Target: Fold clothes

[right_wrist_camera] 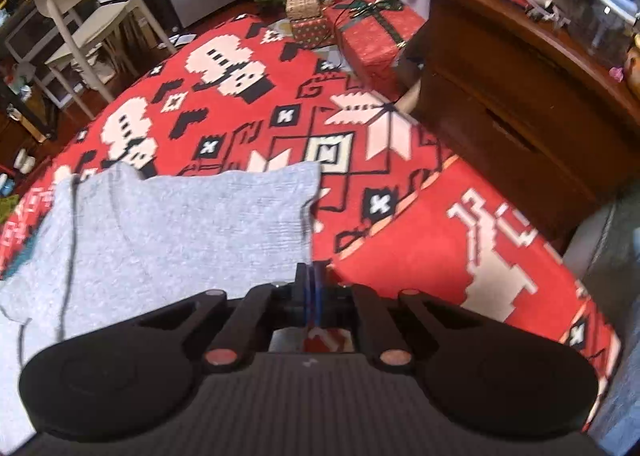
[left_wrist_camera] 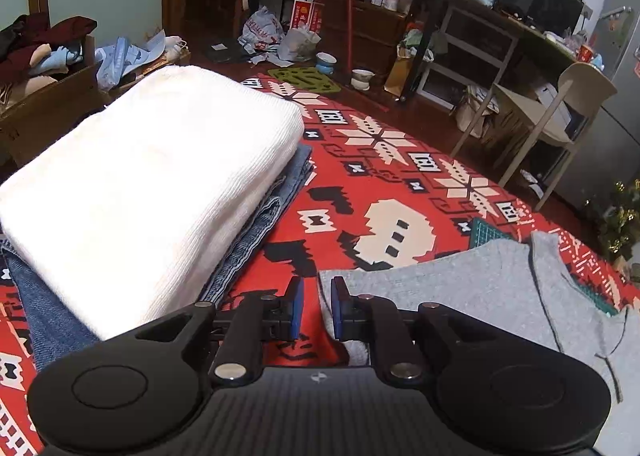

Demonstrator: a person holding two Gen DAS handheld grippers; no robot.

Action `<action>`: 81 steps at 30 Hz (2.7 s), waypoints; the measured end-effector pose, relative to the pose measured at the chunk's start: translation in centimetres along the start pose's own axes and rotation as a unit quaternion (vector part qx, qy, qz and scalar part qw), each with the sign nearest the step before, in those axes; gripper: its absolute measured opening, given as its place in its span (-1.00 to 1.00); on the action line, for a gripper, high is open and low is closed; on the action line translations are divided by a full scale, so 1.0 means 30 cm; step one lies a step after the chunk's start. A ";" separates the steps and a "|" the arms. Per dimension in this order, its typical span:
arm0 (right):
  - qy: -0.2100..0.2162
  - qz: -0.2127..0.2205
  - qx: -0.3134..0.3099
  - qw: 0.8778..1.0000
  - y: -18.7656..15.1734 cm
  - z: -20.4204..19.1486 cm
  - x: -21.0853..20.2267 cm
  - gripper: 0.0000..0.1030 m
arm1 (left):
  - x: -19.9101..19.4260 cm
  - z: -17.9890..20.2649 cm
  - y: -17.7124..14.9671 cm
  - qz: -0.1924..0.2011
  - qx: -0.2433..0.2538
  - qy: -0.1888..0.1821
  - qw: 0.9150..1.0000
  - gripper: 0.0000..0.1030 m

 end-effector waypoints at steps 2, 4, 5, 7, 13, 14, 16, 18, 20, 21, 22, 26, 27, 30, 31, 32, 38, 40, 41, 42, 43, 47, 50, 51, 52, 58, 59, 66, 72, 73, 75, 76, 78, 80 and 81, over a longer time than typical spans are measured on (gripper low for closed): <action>-0.003 0.001 -0.003 1.000 0.000 0.011 -0.001 -0.94 | -0.004 -0.004 -0.009 -0.004 0.000 -0.004 1.000 -0.74; 0.004 -0.002 0.001 1.000 -0.002 0.022 -0.010 -0.82 | -0.010 -0.008 -0.018 -0.008 -0.002 -0.008 1.000 -0.69; 0.006 -0.001 0.001 1.000 -0.005 0.024 -0.021 -0.80 | -0.016 -0.011 -0.022 -0.008 -0.005 -0.011 1.000 -0.57; 0.006 0.007 -0.013 1.000 -0.012 0.014 -0.047 -0.77 | -0.028 -0.016 -0.028 -0.009 -0.012 -0.016 1.000 -0.42; 0.062 0.001 -0.030 0.998 -0.045 -0.034 -0.111 -0.77 | -0.095 0.005 -0.045 -0.007 -0.003 -0.065 0.998 -0.36; 0.080 -0.009 -0.028 0.996 -0.051 -0.042 -0.112 -0.77 | -0.104 0.016 -0.050 -0.011 0.002 -0.084 0.996 -0.29; 0.087 -0.024 -0.037 0.995 -0.063 -0.069 -0.102 -0.77 | -0.123 0.042 -0.067 -0.021 0.017 -0.120 0.992 -0.26; 0.079 -0.030 -0.049 0.995 -0.077 -0.089 -0.084 -0.77 | -0.142 0.075 -0.093 -0.023 0.040 -0.136 0.990 -0.26; 0.074 -0.042 -0.042 0.995 -0.084 -0.080 -0.062 -0.78 | -0.155 0.103 -0.121 -0.023 0.053 -0.142 0.988 -0.23; 0.072 -0.048 -0.038 0.996 -0.088 -0.076 -0.050 -0.79 | -0.155 0.117 -0.136 -0.029 0.059 -0.145 0.987 -0.22; 0.070 -0.053 -0.034 0.996 -0.091 -0.071 -0.041 -0.79 | -0.152 0.131 -0.151 -0.035 0.067 -0.148 0.986 -0.22; 0.069 -0.058 -0.025 0.996 -0.095 -0.049 -0.047 -0.79 | -0.146 0.185 -0.209 -0.049 0.110 -0.145 0.982 -0.22; 0.066 -0.061 -0.024 0.996 -0.099 -0.044 -0.049 -0.79 | -0.146 0.195 -0.221 -0.051 0.120 -0.145 0.981 -0.22; 0.056 -0.066 -0.023 0.996 -0.113 -0.028 -0.060 -0.74 | -0.151 0.204 -0.250 -0.057 0.135 -0.141 0.979 -0.18; 0.052 -0.066 -0.023 0.996 -0.117 -0.022 -0.065 -0.63 | -0.153 0.206 -0.260 -0.059 0.138 -0.139 0.979 -0.15; 0.047 -0.065 -0.025 0.996 -0.122 -0.018 -0.069 -0.60 | -0.156 0.207 -0.270 -0.060 0.142 -0.137 0.979 -0.11; 0.037 -0.049 -0.048 0.997 -0.153 -0.030 -0.121 -0.45 | -0.201 0.219 -0.332 -0.046 0.181 -0.124 0.974 0.08; 0.051 -0.038 -0.078 0.995 -0.173 -0.070 -0.149 -0.27 | -0.220 0.233 -0.354 -0.039 0.202 -0.123 0.971 0.12; 0.059 -0.032 -0.096 0.993 -0.184 -0.095 -0.165 -0.22 | -0.230 0.244 -0.364 -0.035 0.214 -0.122 0.968 0.14; 0.068 -0.025 -0.114 0.991 -0.195 -0.120 -0.181 -0.13 | -0.242 0.259 -0.373 -0.030 0.229 -0.124 0.965 0.16; 0.074 -0.019 -0.130 0.988 -0.205 -0.146 -0.194 -0.06 | -0.254 0.274 -0.381 -0.023 0.244 -0.124 0.961 0.16; 0.087 0.010 -0.194 0.977 -0.247 -0.253 -0.271 0.27 | -0.292 0.323 -0.396 -0.010 0.287 -0.138 0.948 0.17; 0.103 0.017 -0.239 0.966 -0.269 -0.324 -0.327 0.42 | -0.314 0.347 -0.401 -0.014 0.305 -0.152 0.940 0.17; 0.105 0.021 -0.247 0.963 -0.271 -0.340 -0.351 0.55 | -0.323 0.351 -0.399 -0.012 0.308 -0.149 0.939 0.17; 0.108 0.026 -0.254 0.961 -0.274 -0.356 -0.376 0.67 | -0.334 0.354 -0.393 -0.009 0.310 -0.147 0.939 0.17; 0.099 0.112 -0.315 0.937 -0.267 -0.385 -0.598 0.99 | -0.457 0.358 -0.313 0.039 0.301 -0.148 0.941 0.52; 0.094 0.129 -0.330 0.931 -0.269 -0.387 -0.638 0.99 | -0.486 0.361 -0.302 0.051 0.307 -0.151 0.938 0.56; 0.171 0.187 -0.446 0.858 -0.336 -0.374 -0.834 0.99 | -0.630 0.394 -0.277 0.089 0.412 -0.198 0.885 0.64; 0.207 0.211 -0.572 0.765 -0.457 -0.388 -0.887 0.99 | -0.642 0.388 -0.334 0.083 0.509 -0.239 0.823 0.64; 0.220 0.194 -0.586 0.756 -0.472 -0.389 -0.879 0.99 | -0.638 0.387 -0.354 0.089 0.522 -0.234 0.815 0.64; 0.231 0.167 -0.613 0.737 -0.503 -0.393 -0.855 0.98 | -0.623 0.386 -0.391 0.088 0.550 -0.232 0.797 0.64; 0.227 0.159 -0.629 0.726 -0.522 -0.394 -0.836 0.98 | -0.612 0.384 -0.410 0.080 0.561 -0.236 0.789 0.63; 0.218 0.140 -0.667 0.699 -0.561 -0.398 -0.794 0.93 | -0.591 0.382 -0.454 0.057 0.587 -0.256 0.766 0.55; 0.212 0.113 -0.701 0.672 -0.603 -0.397 -0.745 0.75 | -0.570 0.379 -0.506 0.042 0.623 -0.264 0.735 0.40; 0.209 0.098 -0.715 0.660 -0.621 -0.396 -0.720 0.62 | -0.558 0.377 -0.537 0.038 0.643 -0.263 0.718 0.23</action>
Point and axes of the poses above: each gripper's, at about its wrist camera, not at the fingertips, and x roughly the way its jaws point, z to its right, y to its top, the point moved 3 cm from there along x, roughly the way its jaws point
